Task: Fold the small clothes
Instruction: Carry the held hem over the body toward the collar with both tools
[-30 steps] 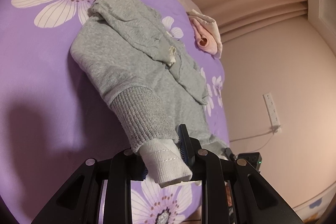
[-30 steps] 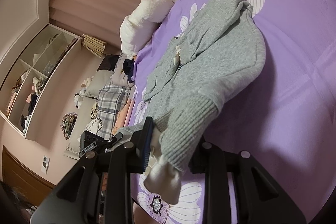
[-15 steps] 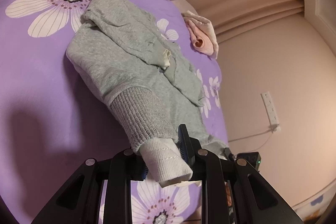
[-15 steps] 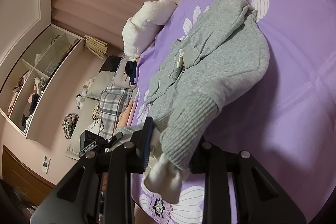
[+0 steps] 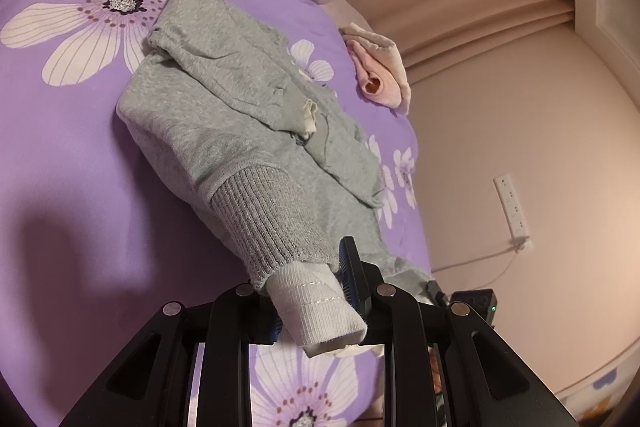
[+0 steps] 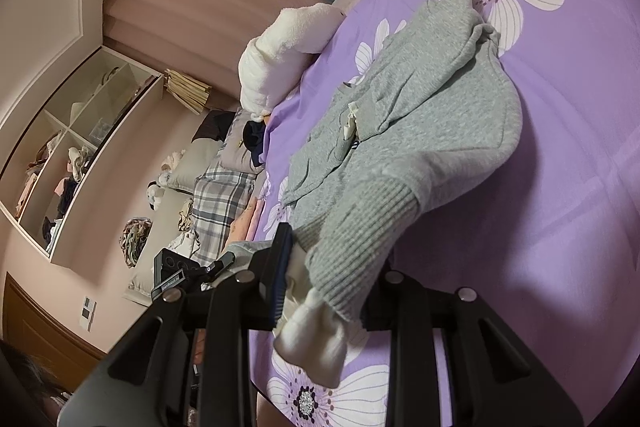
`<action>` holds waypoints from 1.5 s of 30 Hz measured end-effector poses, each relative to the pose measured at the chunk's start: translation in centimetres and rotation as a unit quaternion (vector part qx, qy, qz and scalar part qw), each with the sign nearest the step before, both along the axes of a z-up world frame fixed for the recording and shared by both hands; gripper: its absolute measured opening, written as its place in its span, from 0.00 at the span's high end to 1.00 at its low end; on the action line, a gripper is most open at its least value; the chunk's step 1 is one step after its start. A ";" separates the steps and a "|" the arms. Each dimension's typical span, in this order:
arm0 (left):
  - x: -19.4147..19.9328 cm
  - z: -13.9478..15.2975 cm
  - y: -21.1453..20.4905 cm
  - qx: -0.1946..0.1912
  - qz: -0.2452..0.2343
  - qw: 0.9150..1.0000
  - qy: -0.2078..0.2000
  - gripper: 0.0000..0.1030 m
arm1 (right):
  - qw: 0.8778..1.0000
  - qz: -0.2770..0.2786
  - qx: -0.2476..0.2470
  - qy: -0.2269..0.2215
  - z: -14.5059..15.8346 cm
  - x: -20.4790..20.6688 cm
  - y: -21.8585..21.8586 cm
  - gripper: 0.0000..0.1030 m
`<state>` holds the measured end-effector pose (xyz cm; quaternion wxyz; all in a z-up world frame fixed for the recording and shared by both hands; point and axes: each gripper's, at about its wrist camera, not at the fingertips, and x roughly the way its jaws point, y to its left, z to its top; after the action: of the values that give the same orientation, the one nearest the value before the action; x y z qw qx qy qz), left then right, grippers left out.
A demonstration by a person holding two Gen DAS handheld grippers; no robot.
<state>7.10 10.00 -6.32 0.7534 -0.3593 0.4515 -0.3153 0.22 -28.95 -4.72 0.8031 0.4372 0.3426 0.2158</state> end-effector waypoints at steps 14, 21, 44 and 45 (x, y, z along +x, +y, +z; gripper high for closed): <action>0.6 0.2 0.2 -0.005 0.001 1.000 -0.003 0.79 | 1.000 -0.007 0.008 0.001 0.0 0.3 -0.2 0.73; 1.5 0.8 -0.2 0.000 -0.002 1.000 -0.013 0.79 | 1.000 -0.010 0.002 -0.006 0.6 1.0 -0.2 0.73; 5.6 2.8 -0.5 -0.018 0.002 0.999 -0.041 0.79 | 0.999 -0.023 -0.025 -0.038 3.2 5.8 -0.8 0.73; 5.9 2.9 -0.5 -0.018 0.003 0.999 -0.043 0.79 | 0.999 -0.023 -0.027 -0.039 3.4 6.2 -0.8 0.73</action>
<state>12.97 9.47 -3.40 0.7666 -0.3600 0.4119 -0.3363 6.39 -29.79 -1.35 0.8323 0.4143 0.3064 0.2045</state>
